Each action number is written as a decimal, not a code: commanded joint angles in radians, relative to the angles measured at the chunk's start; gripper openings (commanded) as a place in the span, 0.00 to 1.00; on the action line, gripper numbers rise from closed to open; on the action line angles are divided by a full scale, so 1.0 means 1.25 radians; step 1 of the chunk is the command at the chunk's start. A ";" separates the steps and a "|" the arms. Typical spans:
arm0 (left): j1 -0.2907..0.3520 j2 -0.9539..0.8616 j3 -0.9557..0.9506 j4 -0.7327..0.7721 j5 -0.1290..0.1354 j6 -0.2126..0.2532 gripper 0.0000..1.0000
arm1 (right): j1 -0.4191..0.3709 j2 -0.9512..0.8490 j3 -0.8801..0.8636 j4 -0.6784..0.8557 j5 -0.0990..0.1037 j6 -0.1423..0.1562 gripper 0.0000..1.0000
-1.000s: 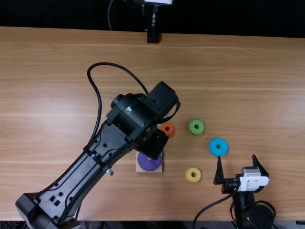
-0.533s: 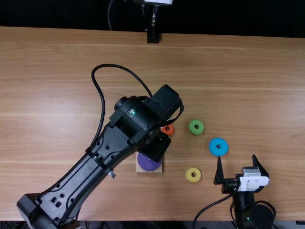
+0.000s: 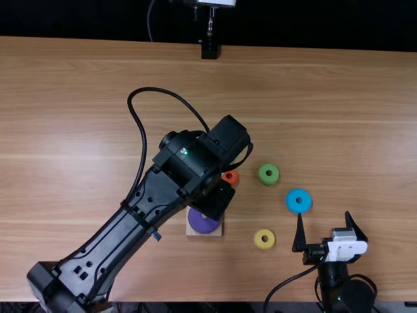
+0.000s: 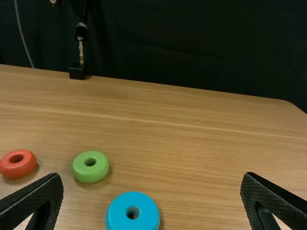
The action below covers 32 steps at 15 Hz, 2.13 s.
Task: Build the Hanoi tower: stack the rings onto the peg from bottom to top in this color order: purple, dark blue, light blue, dark green, light green, yellow, orange.
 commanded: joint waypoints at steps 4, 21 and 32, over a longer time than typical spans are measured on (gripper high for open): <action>-0.016 0.023 0.012 0.001 -0.006 -0.007 0.00 | -0.009 -0.015 -0.010 -0.010 0.007 0.005 1.00; -0.034 0.032 -0.026 0.005 0.000 -0.008 0.00 | -0.009 -0.015 -0.010 -0.010 0.007 0.005 1.00; -0.030 0.032 -0.086 0.050 0.002 -0.005 0.00 | -0.009 -0.015 -0.010 -0.010 0.007 0.005 1.00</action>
